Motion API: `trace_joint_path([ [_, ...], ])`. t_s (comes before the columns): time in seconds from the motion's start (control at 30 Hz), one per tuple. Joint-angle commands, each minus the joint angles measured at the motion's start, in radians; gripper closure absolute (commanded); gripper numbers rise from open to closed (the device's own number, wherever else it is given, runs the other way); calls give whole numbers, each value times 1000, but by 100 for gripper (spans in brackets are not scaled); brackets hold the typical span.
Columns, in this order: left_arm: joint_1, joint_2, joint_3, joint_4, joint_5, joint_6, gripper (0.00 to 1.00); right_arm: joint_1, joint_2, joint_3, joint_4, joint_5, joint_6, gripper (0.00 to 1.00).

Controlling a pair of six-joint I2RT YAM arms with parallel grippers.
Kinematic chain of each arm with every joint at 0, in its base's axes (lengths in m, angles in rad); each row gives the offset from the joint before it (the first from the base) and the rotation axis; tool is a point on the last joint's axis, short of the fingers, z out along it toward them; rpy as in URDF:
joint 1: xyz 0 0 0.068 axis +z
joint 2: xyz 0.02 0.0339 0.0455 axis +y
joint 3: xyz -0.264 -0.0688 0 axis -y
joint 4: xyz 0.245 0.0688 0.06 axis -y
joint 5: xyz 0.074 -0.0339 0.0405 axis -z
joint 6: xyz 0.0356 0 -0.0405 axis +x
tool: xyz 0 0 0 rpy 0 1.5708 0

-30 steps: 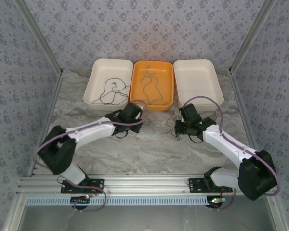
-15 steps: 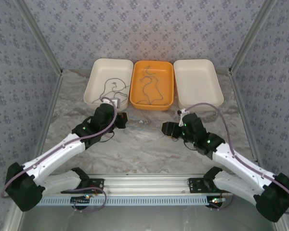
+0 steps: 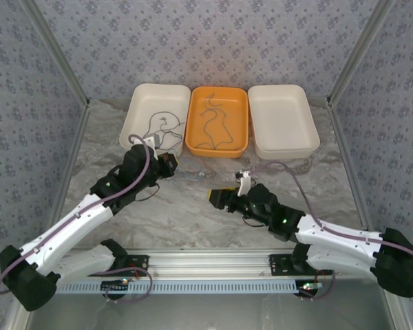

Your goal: Untangle the cables

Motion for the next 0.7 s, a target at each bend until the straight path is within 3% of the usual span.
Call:
trace_joint_path([
  [0.0, 6, 14, 57, -17, 2, -76, 100, 10, 12, -11, 128, 71, -43, 36],
  [0.67, 11, 59, 114, 34, 64, -129, 100, 50, 411, 200, 397, 50, -46, 28],
])
